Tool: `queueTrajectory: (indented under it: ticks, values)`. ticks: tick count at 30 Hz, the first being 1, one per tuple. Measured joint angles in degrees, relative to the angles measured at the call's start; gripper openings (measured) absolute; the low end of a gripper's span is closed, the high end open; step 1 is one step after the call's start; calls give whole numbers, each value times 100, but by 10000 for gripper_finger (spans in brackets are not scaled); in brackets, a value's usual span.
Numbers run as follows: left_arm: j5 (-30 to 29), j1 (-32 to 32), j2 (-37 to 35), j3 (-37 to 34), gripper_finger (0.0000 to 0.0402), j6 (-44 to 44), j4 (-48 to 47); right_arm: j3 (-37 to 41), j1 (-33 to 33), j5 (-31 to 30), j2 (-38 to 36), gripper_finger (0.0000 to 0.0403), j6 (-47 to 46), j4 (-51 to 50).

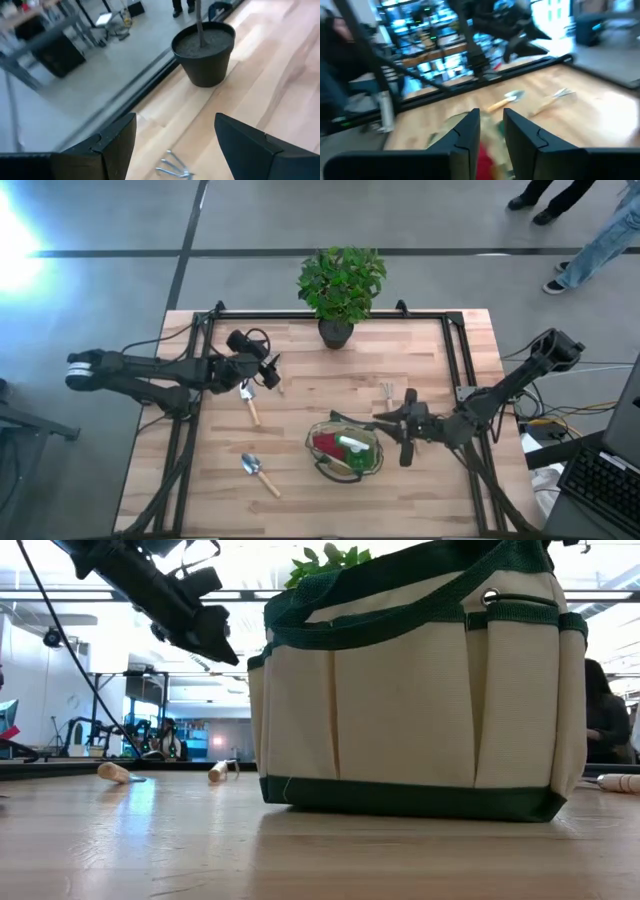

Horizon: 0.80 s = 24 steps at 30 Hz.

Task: Pick & Place Garden tools in Gardening bag
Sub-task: Put the left brown hand rake into the green gardening bag

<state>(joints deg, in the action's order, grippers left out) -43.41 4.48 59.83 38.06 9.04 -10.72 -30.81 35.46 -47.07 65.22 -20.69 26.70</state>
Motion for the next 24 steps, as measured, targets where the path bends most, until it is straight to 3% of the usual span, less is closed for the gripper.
queueTrajectory:
  ticks: [5,12,24]
  values:
    - [47,246,0,0,271,1075,-600,-4,-61,-684,-42,66,295,4]
    - [773,998,-2,-4,271,2451,-1619,-4,-196,-713,-51,66,320,11]
    - [1211,1393,11,-61,271,2666,-1417,-4,-328,-710,-49,79,315,13]
